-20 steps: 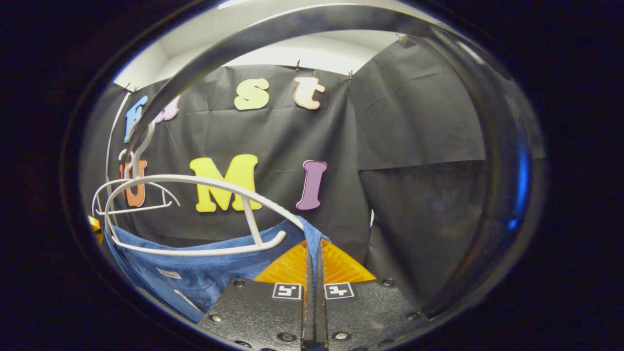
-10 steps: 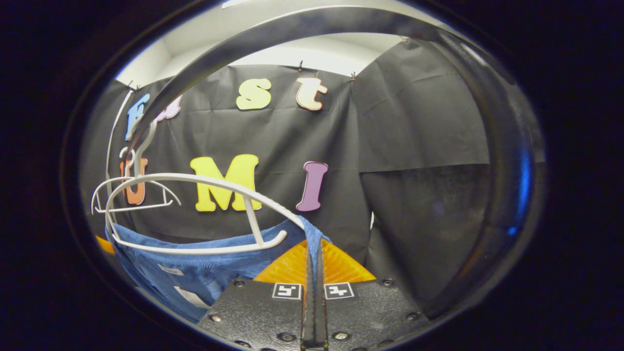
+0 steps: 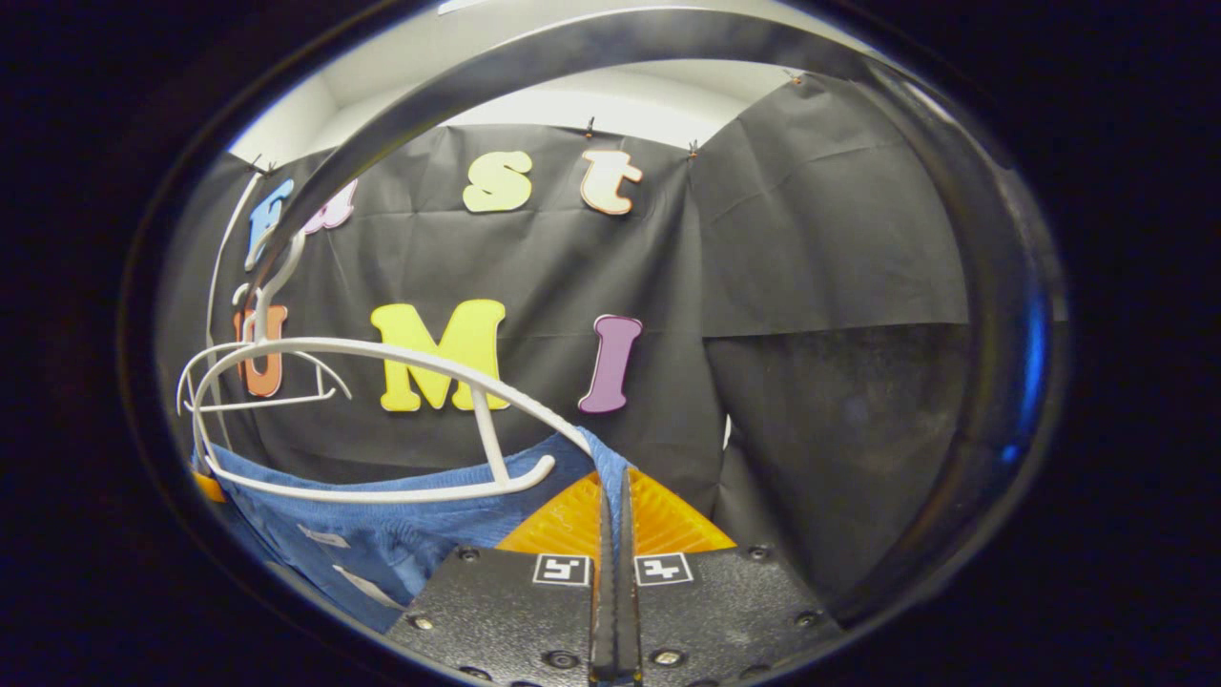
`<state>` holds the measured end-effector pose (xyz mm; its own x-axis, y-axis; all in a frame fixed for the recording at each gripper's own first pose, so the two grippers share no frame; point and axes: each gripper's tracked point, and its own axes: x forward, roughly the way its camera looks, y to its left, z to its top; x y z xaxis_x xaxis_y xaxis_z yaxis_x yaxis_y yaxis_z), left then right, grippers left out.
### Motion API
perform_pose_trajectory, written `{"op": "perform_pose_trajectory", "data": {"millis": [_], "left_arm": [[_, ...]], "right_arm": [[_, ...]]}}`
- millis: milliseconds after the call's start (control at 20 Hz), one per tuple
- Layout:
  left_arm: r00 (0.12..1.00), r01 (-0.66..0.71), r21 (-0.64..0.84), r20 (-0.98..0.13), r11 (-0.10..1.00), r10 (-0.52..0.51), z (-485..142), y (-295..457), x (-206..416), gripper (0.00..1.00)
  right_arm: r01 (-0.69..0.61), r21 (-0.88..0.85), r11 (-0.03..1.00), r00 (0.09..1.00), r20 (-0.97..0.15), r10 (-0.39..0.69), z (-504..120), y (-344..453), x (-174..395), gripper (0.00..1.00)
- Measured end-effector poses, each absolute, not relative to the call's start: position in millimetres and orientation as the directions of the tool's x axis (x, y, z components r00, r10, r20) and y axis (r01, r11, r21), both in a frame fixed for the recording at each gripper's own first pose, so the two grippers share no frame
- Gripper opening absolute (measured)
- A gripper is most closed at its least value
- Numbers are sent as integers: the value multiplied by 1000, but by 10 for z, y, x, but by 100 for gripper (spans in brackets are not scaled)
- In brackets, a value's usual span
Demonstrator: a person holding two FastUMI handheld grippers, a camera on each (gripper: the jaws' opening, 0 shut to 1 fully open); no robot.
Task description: Grasp the clothes on the hanger with both hands and then place them into the laundry hamper below.
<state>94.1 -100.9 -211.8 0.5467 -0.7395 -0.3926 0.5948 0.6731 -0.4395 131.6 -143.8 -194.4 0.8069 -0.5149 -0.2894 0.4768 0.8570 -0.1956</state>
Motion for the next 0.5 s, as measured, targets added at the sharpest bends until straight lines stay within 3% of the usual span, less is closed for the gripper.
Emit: {"op": "perform_pose_trajectory", "data": {"millis": [100,150,200,350,400,500], "left_arm": [[555,591,-504,-312,629,-771,-1994,-964,987,25],[539,574,-561,-289,596,-791,-2007,-979,946,18],[527,560,-617,-249,553,-812,-1944,-879,886,11],[523,514,-751,-108,414,-845,-1836,-934,884,2],[525,506,-776,-68,376,-848,-1811,-937,893,7],[537,470,-814,-43,342,-842,-1887,-889,924,2]], "right_arm": [[479,-192,857,806,-291,-515,-1941,-1454,1329,4],[477,-193,857,806,-292,-515,-1961,-1437,1316,4],[474,-195,859,809,-291,-512,-1966,-1411,1318,4],[470,-186,863,808,-305,-505,-2019,-1404,1293,4],[472,-169,865,807,-312,-501,-2044,-1386,1279,4],[466,-149,872,805,-337,-488,-2148,-1336,1246,4]]}}
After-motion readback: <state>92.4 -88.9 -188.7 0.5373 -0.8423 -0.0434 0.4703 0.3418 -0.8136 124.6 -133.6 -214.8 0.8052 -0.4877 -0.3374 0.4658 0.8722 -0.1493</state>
